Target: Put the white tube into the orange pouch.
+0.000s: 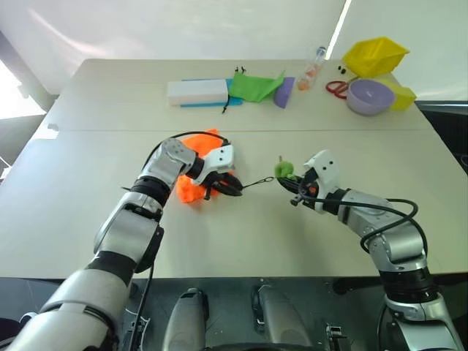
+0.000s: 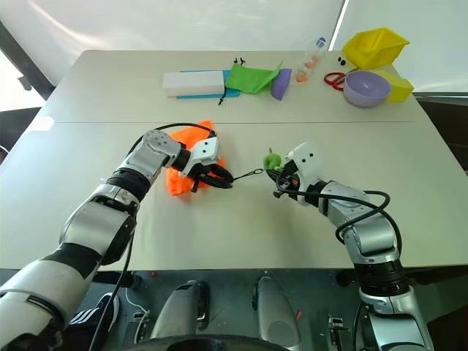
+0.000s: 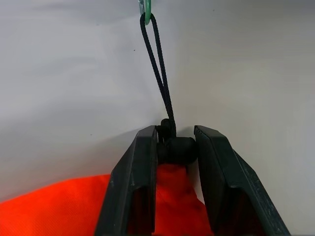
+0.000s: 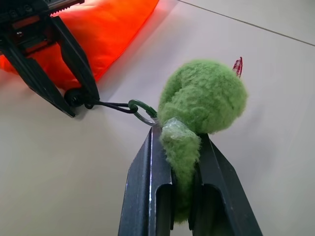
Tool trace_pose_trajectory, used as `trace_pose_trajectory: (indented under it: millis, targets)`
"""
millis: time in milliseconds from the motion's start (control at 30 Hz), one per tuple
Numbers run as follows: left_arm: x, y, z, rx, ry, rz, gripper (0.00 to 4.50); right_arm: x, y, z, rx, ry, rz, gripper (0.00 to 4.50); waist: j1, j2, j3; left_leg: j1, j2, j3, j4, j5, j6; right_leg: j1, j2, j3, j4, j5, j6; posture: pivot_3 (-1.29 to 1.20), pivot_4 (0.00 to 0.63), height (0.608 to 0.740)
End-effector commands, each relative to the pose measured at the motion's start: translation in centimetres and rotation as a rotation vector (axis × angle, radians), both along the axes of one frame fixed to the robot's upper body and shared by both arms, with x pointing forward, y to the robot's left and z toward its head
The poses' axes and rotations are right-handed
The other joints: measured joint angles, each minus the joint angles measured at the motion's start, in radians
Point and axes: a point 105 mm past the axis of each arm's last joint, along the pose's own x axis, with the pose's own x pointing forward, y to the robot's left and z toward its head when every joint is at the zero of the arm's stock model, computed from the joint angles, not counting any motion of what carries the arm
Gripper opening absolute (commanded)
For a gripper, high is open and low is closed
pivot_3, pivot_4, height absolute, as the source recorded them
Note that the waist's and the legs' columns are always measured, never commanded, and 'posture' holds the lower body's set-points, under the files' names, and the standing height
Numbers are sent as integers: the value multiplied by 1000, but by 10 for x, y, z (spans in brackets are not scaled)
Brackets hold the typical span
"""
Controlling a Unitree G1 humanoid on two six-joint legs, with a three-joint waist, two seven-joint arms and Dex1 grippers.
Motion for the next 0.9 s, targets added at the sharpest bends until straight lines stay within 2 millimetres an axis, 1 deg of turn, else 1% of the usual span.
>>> trace_pose_trajectory:
  millis: [33,233,300,367,667,800,900]
  targets:
    - [2,2,4,13,-28,0,1246,1,2,14,5,-61,10,0,0,0,0,0,0,0,0,0,0,0,0,0,0,0,0,0,150,740]
    - [1,2,2,11,-5,-2,1246,1,2,14,5,-61,7,0,0,0,0,0,0,0,1,0,0,1,0,0,0,0,0,0,150,740]
    - [1,2,2,17,-27,-11,728,2,1,14,2,-63,4,0,0,0,0,0,0,0,1,0,0,1,0,0,0,0,0,0,150,740]
    - [1,3,2,25,-39,-16,728,3,-1,15,1,-68,-4,0,0,0,0,0,0,0,1,0,0,1,0,0,0,0,0,0,150,740]
    - [0,13,2,48,-42,-30,728,13,-23,26,-7,-110,-79,0,0,0,0,1,0,0,1,0,0,2,0,0,0,0,0,0,150,740]
    - [-1,19,-1,66,-43,-30,728,21,-32,34,-2,-144,-130,0,-1,0,0,1,0,0,1,0,0,2,0,0,0,0,0,0,150,740]
    - [-3,28,-2,85,-42,-38,728,28,-44,41,-1,-171,-187,0,-1,0,0,2,0,0,1,0,0,2,0,0,1,0,0,0,150,740]
